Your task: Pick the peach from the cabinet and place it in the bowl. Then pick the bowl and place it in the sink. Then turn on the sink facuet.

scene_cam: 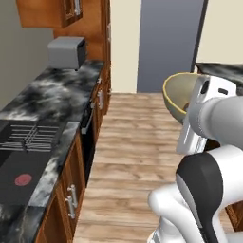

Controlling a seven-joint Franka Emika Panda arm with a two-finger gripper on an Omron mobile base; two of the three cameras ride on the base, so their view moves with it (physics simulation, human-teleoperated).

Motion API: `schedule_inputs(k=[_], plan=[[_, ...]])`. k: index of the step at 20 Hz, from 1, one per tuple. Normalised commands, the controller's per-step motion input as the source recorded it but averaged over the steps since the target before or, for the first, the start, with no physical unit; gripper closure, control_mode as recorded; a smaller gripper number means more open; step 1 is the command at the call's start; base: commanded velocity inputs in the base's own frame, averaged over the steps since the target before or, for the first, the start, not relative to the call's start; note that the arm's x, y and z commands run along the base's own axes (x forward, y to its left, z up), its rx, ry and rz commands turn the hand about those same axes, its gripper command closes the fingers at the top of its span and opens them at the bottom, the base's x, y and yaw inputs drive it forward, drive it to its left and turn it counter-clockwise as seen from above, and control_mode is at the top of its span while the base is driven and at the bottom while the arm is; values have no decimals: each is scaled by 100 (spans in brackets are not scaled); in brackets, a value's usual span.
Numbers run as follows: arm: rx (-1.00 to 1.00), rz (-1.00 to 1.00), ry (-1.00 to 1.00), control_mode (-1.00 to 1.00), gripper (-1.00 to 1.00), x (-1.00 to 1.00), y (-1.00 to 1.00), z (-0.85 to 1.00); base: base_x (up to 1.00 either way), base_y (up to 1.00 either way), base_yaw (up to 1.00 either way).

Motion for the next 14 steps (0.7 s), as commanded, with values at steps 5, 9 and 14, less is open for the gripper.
schedule_inputs(k=[5, 9, 14], plan=[[0, 0, 0, 100, 100, 0, 0, 0, 67, -3, 60], [0, 0, 0, 100, 100, 0, 0, 0, 26, -24, 66], [0, 0, 0, 100, 100, 0, 0, 0, 18, -30, 65]])
